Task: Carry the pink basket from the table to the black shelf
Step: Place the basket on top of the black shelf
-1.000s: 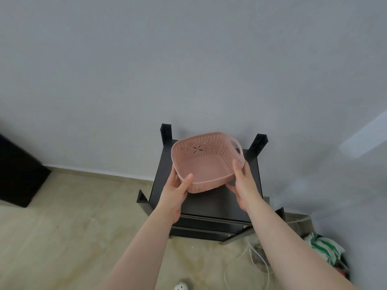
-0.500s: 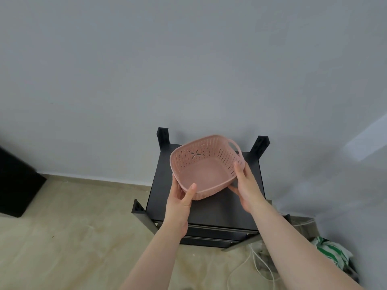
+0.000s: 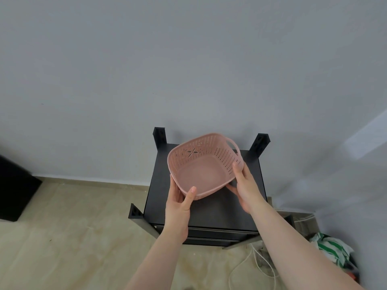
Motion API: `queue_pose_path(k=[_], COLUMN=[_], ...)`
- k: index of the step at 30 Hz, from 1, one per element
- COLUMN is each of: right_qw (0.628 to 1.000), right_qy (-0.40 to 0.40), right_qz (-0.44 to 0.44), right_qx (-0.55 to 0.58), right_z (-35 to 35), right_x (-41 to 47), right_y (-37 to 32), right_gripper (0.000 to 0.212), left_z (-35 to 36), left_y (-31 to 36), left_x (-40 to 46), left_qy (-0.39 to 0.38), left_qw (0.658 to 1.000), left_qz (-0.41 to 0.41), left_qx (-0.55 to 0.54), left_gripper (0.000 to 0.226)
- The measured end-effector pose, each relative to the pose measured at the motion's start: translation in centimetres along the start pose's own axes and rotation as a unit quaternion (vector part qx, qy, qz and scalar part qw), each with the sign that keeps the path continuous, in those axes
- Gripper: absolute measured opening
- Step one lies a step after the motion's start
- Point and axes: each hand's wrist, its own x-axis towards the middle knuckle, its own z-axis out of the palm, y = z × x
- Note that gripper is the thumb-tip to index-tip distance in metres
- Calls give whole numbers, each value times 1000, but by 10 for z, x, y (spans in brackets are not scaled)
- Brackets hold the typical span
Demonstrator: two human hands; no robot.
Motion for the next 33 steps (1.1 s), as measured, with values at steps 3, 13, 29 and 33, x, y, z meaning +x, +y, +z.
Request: queue_pose_path(k=[3,13,29,33], right_qw=[1000,1000,996,992], right_qy=[-7,-2,58,86], right_qz=[-3,-6,-18,-26], right_qx=[0,-5,62,87], right_z=[0,-1,6,14], right_x=[3,6,-7,-14], right_y=[1,4,15,17], right_gripper=[51,52,48,44], left_z=[-1,1,2,4], left_y=[-3,-9,-1,5], left_x=[1,3,20,29], left_qy=[3,25,13,-1], left_qw=[1000,999,1000,1000], left_qz=[7,14,-3,-3], left_qx=[7,15,-10,-5], left_gripper=[80,77,50,45])
